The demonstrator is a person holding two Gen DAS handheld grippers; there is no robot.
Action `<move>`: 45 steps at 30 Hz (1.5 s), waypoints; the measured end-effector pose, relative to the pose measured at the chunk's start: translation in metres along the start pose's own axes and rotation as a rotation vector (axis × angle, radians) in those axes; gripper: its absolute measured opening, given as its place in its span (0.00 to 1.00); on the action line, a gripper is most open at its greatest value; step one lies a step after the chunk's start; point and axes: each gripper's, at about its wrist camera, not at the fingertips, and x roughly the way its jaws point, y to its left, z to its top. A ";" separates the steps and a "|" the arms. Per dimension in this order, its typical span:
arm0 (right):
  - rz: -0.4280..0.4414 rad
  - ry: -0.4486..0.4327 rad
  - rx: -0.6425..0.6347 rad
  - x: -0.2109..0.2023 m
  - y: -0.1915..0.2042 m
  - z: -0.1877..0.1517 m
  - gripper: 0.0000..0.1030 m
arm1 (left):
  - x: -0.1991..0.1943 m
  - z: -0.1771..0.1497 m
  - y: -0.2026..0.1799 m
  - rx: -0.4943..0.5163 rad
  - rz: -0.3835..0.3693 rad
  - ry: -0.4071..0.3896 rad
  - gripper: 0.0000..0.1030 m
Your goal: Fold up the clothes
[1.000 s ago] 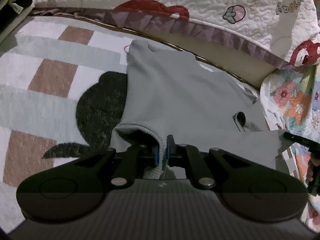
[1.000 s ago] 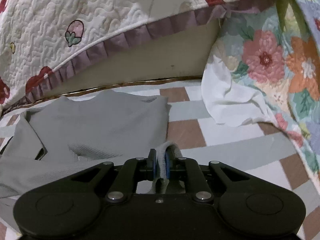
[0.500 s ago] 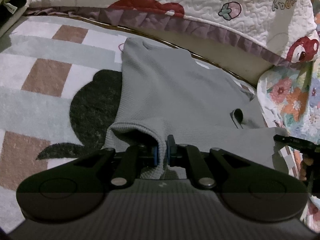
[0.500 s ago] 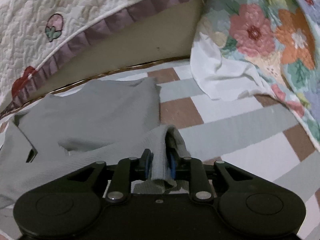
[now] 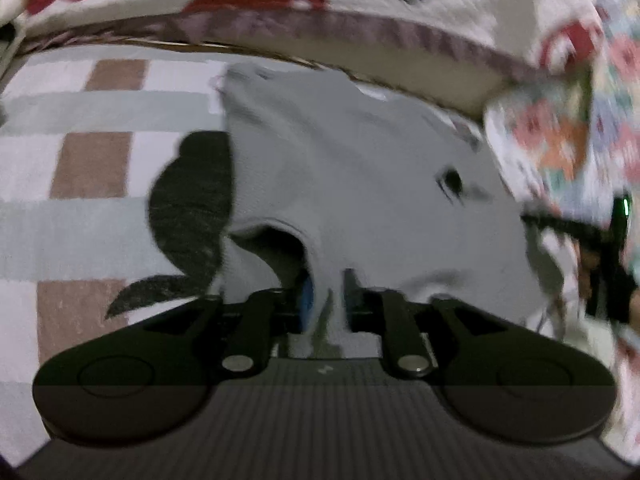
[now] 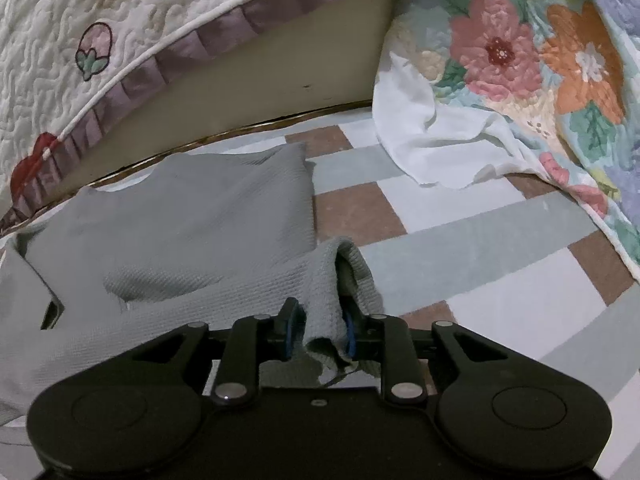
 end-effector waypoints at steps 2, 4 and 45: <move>0.003 0.001 0.001 0.000 0.000 -0.001 0.28 | 0.006 -0.004 -0.008 0.040 -0.009 0.040 0.36; 0.008 0.000 0.006 0.000 -0.002 -0.001 0.29 | 0.016 -0.008 -0.012 0.055 0.010 0.074 0.36; 0.179 -0.035 0.044 0.040 -0.005 0.101 0.08 | 0.037 0.106 0.030 0.013 0.238 -0.297 0.03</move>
